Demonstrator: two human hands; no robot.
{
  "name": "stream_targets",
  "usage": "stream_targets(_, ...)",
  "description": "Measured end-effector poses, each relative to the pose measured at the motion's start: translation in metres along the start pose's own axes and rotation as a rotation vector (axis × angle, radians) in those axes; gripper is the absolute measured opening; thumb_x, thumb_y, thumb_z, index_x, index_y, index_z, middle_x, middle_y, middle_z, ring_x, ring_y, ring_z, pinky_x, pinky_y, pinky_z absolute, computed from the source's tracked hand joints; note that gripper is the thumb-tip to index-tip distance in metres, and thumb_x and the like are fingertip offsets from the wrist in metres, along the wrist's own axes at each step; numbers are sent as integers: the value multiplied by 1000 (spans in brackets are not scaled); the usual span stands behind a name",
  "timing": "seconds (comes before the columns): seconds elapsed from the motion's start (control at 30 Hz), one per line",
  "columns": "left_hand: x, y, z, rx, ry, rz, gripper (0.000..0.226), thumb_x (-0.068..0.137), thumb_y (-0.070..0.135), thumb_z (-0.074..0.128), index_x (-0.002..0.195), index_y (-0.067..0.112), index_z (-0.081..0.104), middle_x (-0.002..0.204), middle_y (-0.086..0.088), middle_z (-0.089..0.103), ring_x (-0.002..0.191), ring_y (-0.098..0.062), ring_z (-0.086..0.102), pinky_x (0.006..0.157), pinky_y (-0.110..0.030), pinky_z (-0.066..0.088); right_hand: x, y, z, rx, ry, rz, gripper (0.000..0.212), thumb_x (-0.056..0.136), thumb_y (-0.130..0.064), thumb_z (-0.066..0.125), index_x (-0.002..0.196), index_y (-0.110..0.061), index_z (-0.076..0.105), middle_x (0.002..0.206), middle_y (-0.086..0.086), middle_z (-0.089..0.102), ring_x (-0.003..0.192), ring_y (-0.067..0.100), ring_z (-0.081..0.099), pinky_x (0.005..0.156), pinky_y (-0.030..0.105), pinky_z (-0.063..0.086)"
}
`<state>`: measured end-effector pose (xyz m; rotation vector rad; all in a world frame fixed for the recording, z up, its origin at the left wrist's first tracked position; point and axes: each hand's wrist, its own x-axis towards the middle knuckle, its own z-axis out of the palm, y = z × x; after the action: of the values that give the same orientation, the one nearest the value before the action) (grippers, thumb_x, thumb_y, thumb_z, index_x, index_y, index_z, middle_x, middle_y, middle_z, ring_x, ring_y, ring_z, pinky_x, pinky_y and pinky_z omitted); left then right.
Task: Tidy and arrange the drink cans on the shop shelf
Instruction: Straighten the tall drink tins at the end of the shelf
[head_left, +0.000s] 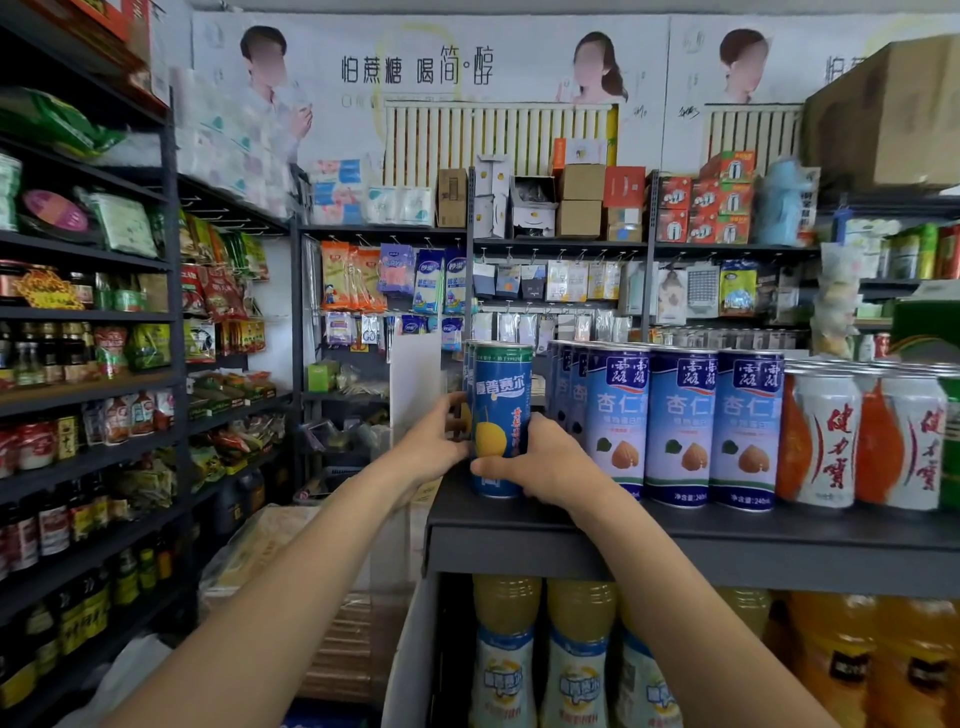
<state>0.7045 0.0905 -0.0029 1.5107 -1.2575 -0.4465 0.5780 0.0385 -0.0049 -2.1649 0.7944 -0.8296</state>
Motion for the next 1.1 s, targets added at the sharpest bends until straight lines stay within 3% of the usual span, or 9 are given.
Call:
stream_targets(0.13,1,-3,-1,10,-1,16,63,87,-1,56,140,16,26,130,-15,47,116,-22,47,93,-30,41,6,-1,-2,51,-37,1,43,73,-24,77,108,-12,55,77,-6,54,60,4,45,50,16,34)
stream_targets(0.27,0,-4,-2,2,4,22,62,88,0,55,140,18,27,120,-13,50,107,-18,48,87,-28,42,6,-2,1,67,-32,-4,36,74,-23,77,99,-15,53,70,-7,50,56,4,43,48,16,32)
stream_targets(0.47,2,-4,-2,24,9,34,63,88,0,54,141,20,26,110,-5,48,102,-14,46,67,-13,42,6,-2,4,44,10,-2,43,72,-26,78,106,-13,55,77,-5,53,60,4,45,49,17,34)
stream_targets(0.57,1,-5,-3,23,14,40,65,89,-1,53,143,21,24,109,-4,47,102,-13,45,65,-11,41,5,-3,5,48,11,-9,48,72,-25,78,112,-12,56,89,-1,58,66,7,48,51,18,36)
stream_targets(0.67,0,-6,-5,14,18,35,66,89,-2,53,143,21,24,109,-3,46,103,-13,45,71,-18,42,3,-5,7,70,5,-16,48,73,-25,77,114,-12,54,95,0,58,76,11,52,54,17,39)
stream_targets(0.73,0,-6,-5,14,20,32,64,89,-4,50,143,20,24,111,-5,46,102,-13,45,75,-21,42,2,-7,8,67,-2,-12,49,74,-25,77,114,-12,53,96,1,58,72,10,51,52,17,39)
stream_targets(0.87,0,-8,-8,37,61,38,59,90,-4,48,140,20,30,114,-5,49,84,-6,50,69,-19,45,-2,-8,5,38,32,-36,51,73,-25,77,112,-11,48,99,5,59,63,13,54,41,18,42)
stream_targets(0.97,-3,-12,-9,-54,131,59,49,89,-4,49,133,17,39,120,-8,55,98,-18,56,86,-35,46,-4,-8,2,-54,123,-77,56,69,-30,79,114,-12,52,106,5,62,75,15,58,50,20,46)
stream_targets(1.1,-12,-11,-10,-31,118,90,43,91,-4,46,130,12,42,122,-8,54,111,-17,50,91,-28,41,-8,-13,1,41,85,-48,50,75,-17,77,116,-7,50,99,8,64,51,11,54,35,16,41)
